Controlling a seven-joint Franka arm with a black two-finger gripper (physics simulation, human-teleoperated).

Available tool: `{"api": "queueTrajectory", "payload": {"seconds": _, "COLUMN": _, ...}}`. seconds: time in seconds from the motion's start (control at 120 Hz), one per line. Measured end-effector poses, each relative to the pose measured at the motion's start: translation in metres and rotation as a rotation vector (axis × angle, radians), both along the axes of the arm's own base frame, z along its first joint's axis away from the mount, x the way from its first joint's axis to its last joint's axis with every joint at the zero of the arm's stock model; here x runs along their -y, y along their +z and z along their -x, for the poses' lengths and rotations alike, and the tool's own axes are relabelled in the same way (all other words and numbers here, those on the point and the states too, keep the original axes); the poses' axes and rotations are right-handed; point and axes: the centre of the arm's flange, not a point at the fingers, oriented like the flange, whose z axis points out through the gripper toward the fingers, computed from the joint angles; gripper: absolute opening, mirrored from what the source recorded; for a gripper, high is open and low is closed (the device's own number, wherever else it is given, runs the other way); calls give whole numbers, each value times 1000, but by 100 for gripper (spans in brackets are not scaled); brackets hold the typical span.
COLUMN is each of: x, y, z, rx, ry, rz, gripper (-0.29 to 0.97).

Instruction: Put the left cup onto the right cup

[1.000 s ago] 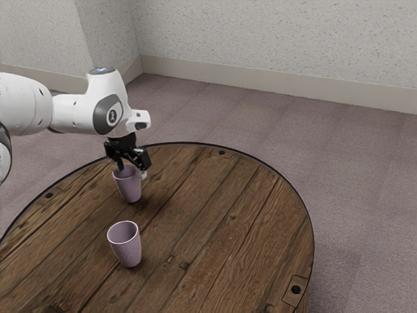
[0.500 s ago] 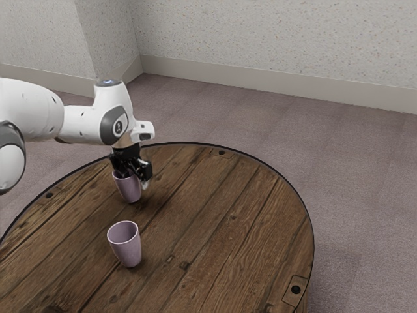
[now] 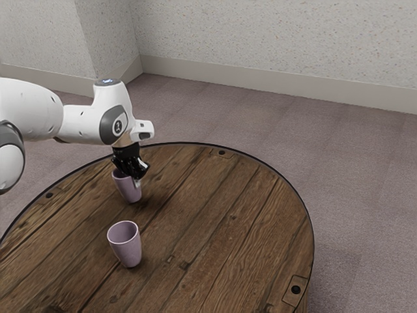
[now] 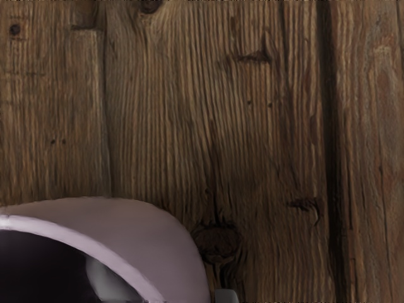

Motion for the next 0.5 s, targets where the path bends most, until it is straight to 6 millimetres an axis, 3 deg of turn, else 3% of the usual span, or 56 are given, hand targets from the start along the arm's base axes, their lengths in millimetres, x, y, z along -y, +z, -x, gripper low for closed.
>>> {"api": "queueTrajectory", "payload": {"seconds": 0.183, "x": -1, "y": 19, "z": 3, "rx": 18, "ry": 2, "rz": -1, "gripper": -9}}
{"api": "queueTrajectory", "payload": {"seconds": 0.367, "x": 4, "y": 72, "z": 19, "rx": 48, "ry": 0, "rz": 18, "gripper": -10}}
{"api": "queueTrajectory", "payload": {"seconds": 0.5, "x": 21, "y": 100, "z": 45, "rx": 39, "ry": -21, "rz": 42, "gripper": -10}}
